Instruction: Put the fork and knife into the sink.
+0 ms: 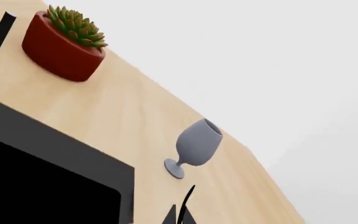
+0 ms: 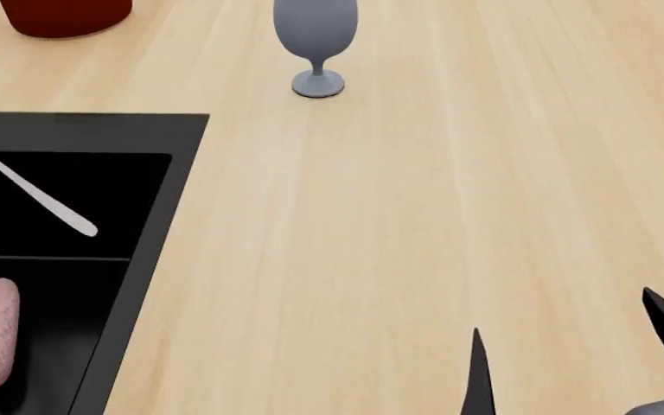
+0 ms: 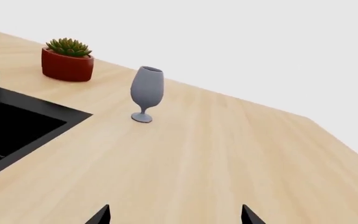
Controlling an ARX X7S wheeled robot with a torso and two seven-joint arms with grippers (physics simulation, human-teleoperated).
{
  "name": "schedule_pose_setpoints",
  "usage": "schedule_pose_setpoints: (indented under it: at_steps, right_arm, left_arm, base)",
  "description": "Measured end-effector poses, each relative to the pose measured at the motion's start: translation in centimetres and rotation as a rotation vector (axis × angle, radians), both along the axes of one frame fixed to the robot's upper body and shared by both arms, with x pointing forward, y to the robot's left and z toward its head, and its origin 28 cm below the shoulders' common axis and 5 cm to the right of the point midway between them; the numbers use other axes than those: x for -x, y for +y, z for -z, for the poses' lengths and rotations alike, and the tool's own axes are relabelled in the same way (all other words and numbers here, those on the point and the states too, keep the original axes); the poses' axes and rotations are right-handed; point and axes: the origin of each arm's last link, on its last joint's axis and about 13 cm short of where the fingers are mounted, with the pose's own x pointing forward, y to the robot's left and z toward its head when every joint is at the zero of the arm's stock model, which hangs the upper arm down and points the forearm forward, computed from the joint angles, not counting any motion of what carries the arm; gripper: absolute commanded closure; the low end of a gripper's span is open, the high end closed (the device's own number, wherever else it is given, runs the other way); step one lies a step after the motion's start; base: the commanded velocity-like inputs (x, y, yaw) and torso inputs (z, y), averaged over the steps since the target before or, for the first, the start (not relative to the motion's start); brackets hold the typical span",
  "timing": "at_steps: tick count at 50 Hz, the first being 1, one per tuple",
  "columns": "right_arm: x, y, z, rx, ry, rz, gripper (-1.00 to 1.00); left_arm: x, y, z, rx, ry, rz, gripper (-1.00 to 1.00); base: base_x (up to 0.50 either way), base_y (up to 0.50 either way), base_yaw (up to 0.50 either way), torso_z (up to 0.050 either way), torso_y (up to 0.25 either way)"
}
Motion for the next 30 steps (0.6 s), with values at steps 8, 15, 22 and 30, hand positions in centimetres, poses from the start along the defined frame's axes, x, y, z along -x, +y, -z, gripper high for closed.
schedule_pose_setpoints:
  at_steps: [8,15,22,30]
  right_arm:
    - [-0.3,-0.2,0.9,-0.024,0.014,-0.007,-1.00]
    - [-0.3,-0.4,1.4,-0.045,0.028,-0.004,-1.00]
    - [-0.4,-0.5,1.7,-0.063,0.037,0.003,-1.00]
    - [-0.4,-0.6,1.9,-0.080,0.044,0.012,-1.00]
  left_arm:
    - [0.1,1.4,-0.9,-0.052,0.057,-0.080,1.00]
    - [0.0,2.3,-0.9,-0.096,0.125,-0.141,1.00]
    - [-0.3,2.9,-0.6,-0.147,0.205,-0.203,1.00]
    - [-1.0,3.3,0.2,-0.204,0.320,-0.257,1.00]
  base:
    - [0.00,0.00,0.00,0.000,0.000]
    - [0.00,0.00,0.00,0.000,0.000]
    - [0.00,0.00,0.00,0.000,0.000]
    - [0.00,0.00,0.00,0.000,0.000]
